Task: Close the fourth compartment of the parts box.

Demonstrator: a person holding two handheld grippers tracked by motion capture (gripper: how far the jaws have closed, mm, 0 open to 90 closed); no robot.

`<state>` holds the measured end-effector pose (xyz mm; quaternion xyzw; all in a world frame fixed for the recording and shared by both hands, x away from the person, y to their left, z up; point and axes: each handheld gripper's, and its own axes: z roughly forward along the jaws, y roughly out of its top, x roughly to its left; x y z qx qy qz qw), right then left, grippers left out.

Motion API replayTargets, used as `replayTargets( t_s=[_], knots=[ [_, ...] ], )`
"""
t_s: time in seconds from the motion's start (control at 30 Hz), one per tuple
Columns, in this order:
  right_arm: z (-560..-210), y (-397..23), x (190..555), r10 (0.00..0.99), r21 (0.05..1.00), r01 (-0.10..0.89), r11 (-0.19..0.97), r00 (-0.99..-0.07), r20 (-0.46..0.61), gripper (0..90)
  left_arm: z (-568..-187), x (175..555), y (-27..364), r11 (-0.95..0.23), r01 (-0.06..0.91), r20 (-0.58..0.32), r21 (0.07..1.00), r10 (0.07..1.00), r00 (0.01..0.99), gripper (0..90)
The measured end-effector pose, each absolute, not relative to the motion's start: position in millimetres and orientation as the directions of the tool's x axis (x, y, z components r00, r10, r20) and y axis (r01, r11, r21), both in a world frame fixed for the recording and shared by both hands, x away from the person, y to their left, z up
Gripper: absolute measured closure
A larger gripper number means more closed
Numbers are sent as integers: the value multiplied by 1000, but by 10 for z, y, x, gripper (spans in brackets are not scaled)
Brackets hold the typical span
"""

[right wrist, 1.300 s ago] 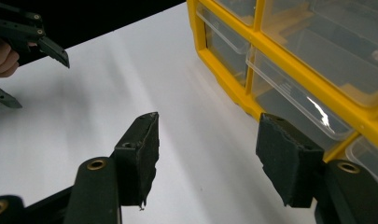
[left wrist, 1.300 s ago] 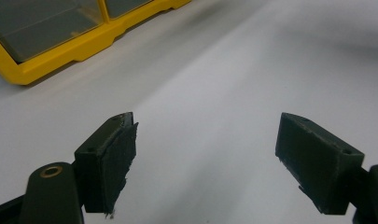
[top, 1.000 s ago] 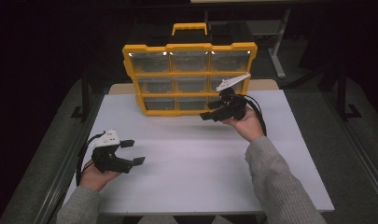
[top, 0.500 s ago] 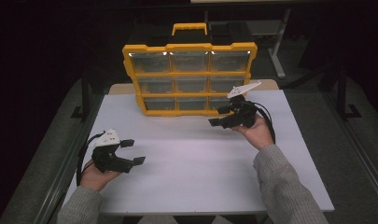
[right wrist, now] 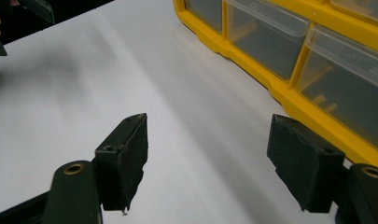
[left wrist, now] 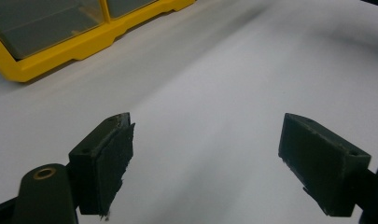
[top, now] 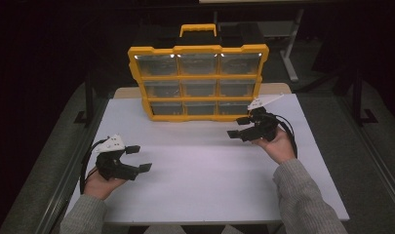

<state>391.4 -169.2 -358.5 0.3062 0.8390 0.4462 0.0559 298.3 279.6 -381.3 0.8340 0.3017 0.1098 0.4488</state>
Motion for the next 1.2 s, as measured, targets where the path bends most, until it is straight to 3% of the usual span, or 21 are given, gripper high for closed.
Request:
replayTargets(
  t_s=[1.2],
  knots=[
    [-3850,-2151,3494,631,782,494,379,-757,172,201,-3840,2969,2780,-407,423,-115,810,597,794,172]
  ],
)
